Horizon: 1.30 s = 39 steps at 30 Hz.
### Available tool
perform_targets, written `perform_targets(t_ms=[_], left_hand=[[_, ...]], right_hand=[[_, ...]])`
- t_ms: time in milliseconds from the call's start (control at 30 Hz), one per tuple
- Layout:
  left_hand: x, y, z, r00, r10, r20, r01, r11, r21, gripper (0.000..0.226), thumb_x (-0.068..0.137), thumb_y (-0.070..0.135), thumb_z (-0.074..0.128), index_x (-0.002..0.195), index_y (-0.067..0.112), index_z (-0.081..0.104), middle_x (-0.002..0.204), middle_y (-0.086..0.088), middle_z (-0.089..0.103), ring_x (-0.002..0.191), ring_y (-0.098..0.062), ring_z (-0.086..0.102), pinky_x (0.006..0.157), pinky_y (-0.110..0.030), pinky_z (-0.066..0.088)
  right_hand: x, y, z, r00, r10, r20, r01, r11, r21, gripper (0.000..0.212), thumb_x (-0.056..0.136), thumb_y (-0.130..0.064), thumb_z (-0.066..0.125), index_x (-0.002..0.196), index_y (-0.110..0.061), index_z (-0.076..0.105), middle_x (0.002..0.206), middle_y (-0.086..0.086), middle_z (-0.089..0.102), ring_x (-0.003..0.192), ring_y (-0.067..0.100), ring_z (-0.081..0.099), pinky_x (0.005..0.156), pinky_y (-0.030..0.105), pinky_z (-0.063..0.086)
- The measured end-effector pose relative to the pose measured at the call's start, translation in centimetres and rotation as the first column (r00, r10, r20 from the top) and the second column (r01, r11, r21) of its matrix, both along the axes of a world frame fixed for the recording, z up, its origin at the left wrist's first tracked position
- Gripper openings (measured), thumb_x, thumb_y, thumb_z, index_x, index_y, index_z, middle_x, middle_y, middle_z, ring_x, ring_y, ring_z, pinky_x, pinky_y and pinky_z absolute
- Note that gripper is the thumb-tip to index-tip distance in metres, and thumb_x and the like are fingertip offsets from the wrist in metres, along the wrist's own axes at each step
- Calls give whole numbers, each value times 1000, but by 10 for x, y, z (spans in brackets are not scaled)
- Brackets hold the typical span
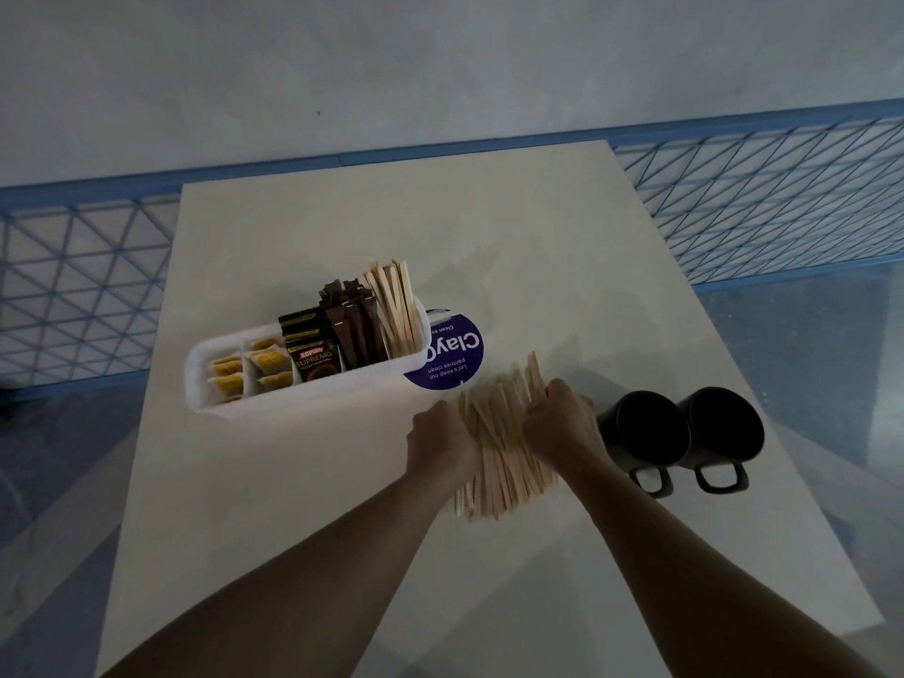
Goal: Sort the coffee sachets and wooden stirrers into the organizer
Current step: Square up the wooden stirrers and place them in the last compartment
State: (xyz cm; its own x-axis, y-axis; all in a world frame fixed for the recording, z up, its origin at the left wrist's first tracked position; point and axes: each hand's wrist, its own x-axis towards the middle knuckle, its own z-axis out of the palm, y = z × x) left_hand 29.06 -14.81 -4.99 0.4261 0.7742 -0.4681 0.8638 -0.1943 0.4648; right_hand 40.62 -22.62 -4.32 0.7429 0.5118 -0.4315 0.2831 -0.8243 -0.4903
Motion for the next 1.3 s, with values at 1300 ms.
perform_targets(t_ms=[1300], left_hand=[[-9, 102, 87, 617, 471, 630, -276, 880, -387, 18, 94, 9, 61, 109, 13, 70, 90, 0, 74, 77, -12, 73, 70, -33, 61]], right_hand=[[-13, 111, 67, 959, 117, -258, 32, 859, 511, 24, 104, -16, 37, 108, -16, 61, 84, 0, 63, 74, 18, 62, 64, 33, 51]])
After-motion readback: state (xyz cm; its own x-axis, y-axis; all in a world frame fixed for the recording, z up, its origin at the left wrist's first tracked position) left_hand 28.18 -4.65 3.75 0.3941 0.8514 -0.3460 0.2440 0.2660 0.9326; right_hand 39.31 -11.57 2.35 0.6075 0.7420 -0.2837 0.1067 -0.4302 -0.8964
